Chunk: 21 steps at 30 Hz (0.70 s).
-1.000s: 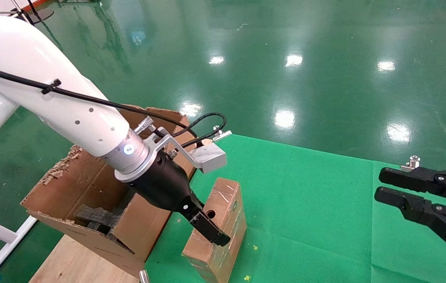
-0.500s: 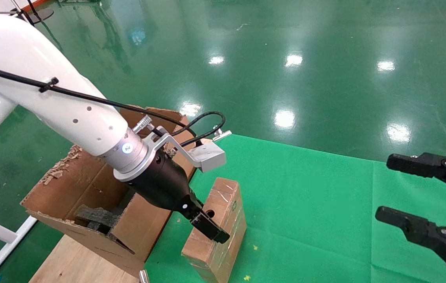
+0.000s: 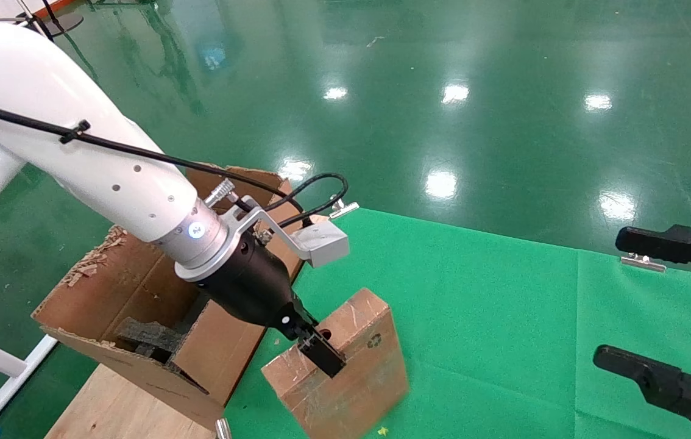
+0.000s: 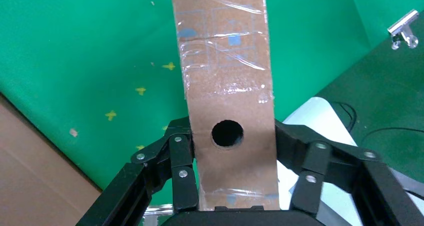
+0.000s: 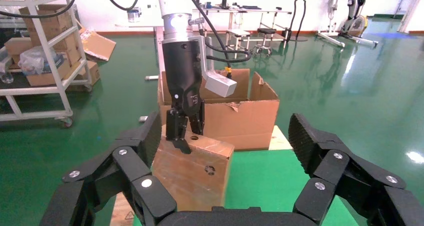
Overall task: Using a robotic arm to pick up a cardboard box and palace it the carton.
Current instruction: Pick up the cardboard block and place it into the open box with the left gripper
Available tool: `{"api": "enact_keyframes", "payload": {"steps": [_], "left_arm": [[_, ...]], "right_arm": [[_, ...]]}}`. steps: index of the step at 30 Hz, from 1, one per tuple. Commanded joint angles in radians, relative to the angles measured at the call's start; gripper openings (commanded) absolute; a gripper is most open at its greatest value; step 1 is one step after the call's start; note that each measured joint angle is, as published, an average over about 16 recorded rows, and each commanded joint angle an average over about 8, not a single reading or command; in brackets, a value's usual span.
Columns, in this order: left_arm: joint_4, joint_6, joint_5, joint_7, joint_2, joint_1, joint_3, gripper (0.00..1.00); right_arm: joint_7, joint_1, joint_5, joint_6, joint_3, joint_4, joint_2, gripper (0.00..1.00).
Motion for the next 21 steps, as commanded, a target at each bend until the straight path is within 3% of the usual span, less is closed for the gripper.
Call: {"api": "enact_keyframes", "payload": {"steps": [1, 6, 12, 21], "left_arm": [[-0.002, -0.001, -0.003, 0.0, 0.0, 0.001, -0.001, 0.0], [0.034, -0.008, -0.046, 0.072, -0.027, -0.049, -0.046, 0.0], [0.161, 0.0, -0.058, 0.211, -0.054, -0.18, -0.112, 0.0], [0.48, 0.013, 0.083, 0.458, -0.072, -0.432, -0.135, 0.0]], "right_arm": [[0.0, 0.0, 0.0, 0.0, 0.0, 0.0, 0.0, 1.0], [0.0, 0.0, 0.0, 0.0, 0.0, 0.0, 0.0, 1.0], [0.0, 0.0, 0.0, 0.0, 0.0, 0.0, 0.0, 1.0], [0.0, 0.0, 0.0, 0.0, 0.0, 0.0, 0.0, 1.0]]}}
